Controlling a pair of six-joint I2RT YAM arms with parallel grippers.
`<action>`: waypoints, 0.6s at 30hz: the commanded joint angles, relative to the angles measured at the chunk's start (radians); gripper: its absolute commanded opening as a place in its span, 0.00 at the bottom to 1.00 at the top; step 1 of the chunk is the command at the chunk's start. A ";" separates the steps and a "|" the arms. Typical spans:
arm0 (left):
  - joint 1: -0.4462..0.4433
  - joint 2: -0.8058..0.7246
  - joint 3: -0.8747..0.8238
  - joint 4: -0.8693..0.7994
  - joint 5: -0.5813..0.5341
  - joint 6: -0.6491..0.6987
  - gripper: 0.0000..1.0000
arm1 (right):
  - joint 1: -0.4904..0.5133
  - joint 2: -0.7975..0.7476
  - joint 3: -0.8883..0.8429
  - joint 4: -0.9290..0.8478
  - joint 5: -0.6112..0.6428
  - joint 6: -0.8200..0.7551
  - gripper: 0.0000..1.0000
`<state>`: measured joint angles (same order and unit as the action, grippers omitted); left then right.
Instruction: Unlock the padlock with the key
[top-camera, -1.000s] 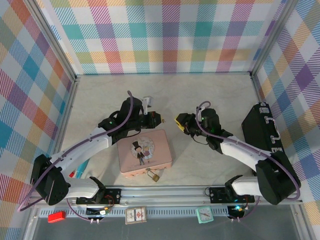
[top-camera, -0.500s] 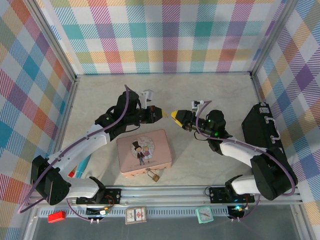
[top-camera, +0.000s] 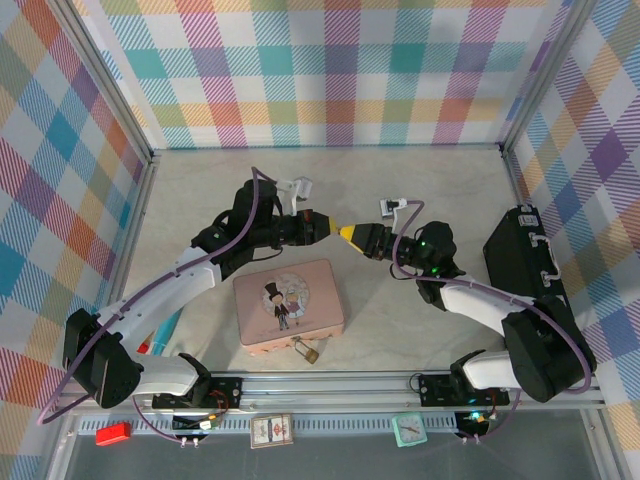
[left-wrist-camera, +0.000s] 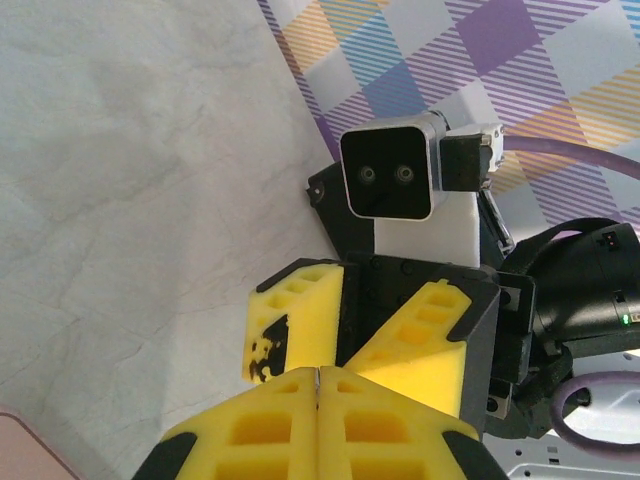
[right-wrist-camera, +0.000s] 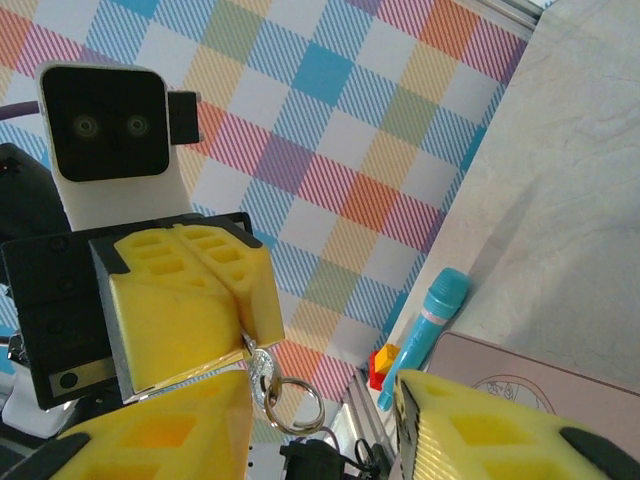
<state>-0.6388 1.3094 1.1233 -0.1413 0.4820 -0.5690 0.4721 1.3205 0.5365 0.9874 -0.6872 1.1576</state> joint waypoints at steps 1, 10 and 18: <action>0.005 0.016 0.027 0.037 0.029 -0.009 0.00 | -0.001 -0.028 0.024 0.040 -0.039 -0.031 0.41; 0.005 0.033 0.024 0.037 0.038 -0.009 0.00 | -0.001 -0.050 0.023 0.025 -0.042 -0.043 0.35; 0.006 0.035 0.013 0.048 0.040 -0.017 0.00 | -0.001 -0.043 0.037 0.002 -0.052 -0.043 0.29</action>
<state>-0.6388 1.3399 1.1240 -0.1215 0.5045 -0.5785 0.4721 1.2861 0.5434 0.9649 -0.7197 1.1358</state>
